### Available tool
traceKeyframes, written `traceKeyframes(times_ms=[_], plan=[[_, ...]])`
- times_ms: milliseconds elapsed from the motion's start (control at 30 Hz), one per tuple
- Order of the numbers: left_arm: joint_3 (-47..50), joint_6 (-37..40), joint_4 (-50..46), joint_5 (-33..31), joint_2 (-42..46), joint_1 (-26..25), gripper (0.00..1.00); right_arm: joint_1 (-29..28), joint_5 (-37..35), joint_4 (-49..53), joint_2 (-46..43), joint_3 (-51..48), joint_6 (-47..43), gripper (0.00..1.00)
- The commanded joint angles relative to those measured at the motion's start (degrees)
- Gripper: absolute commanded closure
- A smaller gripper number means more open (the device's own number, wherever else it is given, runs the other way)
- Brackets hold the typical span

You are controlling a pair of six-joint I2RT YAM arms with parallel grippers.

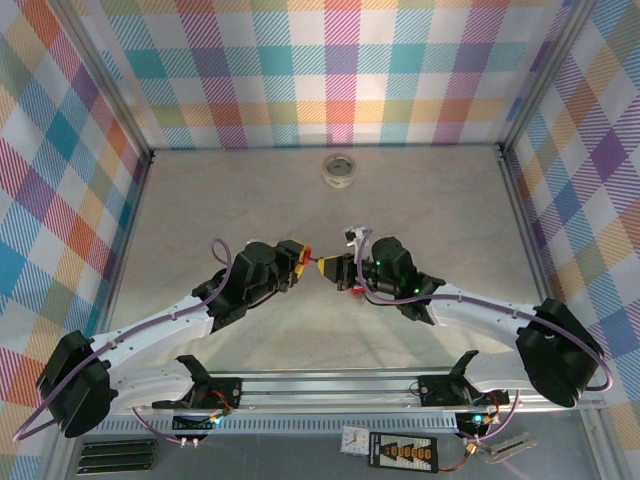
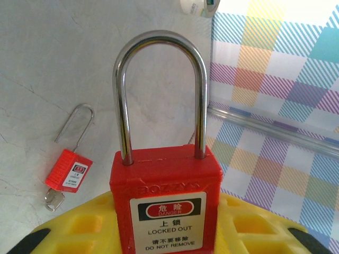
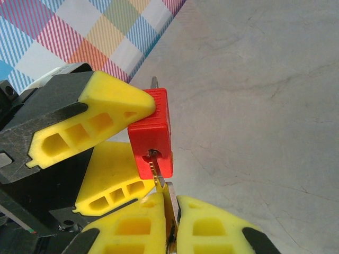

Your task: Unlock with the key

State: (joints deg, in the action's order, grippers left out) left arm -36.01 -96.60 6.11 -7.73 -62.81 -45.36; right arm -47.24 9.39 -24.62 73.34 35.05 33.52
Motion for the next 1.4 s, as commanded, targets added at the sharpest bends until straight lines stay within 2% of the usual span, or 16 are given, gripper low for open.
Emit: traceKeyframes(times_ms=[0,133,367,500,567,700,833,1000,1067,1367], plan=[[-0.54,-1.08,5.66,2.77,-1.10,-2.44,0.89,-1.62,0.25,-3.00,1.45,2.17,-3.67,1.00],[-0.88,-1.66,8.88,3.64,-2.49,-3.02,0.93,-4.67,-1.91,-1.57,1.56,3.14,-9.13,1.00],[-1.38,-2.72,11.64,6.24,-3.28,-3.16,0.95,-8.00,-4.43,2.65,1.23,4.95,-20.23,1.00],[-1.76,-2.13,12.39,6.45,-3.51,-3.47,0.99,-8.21,-6.84,6.17,1.56,6.82,-21.78,1.00],[-2.41,-0.53,10.51,6.46,-3.18,-3.58,0.99,-7.04,-6.17,5.52,0.68,6.27,-19.28,1.00],[-2.66,2.91,4.32,5.49,-1.26,-3.52,1.00,-1.98,-0.33,3.82,-2.55,4.04,-12.55,1.00],[-4.23,9.54,-5.25,2.66,1.55,-3.64,1.00,4.35,10.02,1.31,-4.17,2.17,-4.77,1.00],[-5.81,14.15,-8.76,0.59,1.66,-5.10,1.00,5.97,18.44,-1.25,-2.05,2.77,0.17,1.00],[-7.45,16.22,-12.36,-1.05,1.13,-5.99,1.00,5.94,19.51,-1.70,-1.10,3.22,1.85,1.00],[-8.96,21.86,-15.98,-3.99,1.18,-6.76,1.00,6.44,20.59,-3.05,1.88,4.04,7.65,1.00]])
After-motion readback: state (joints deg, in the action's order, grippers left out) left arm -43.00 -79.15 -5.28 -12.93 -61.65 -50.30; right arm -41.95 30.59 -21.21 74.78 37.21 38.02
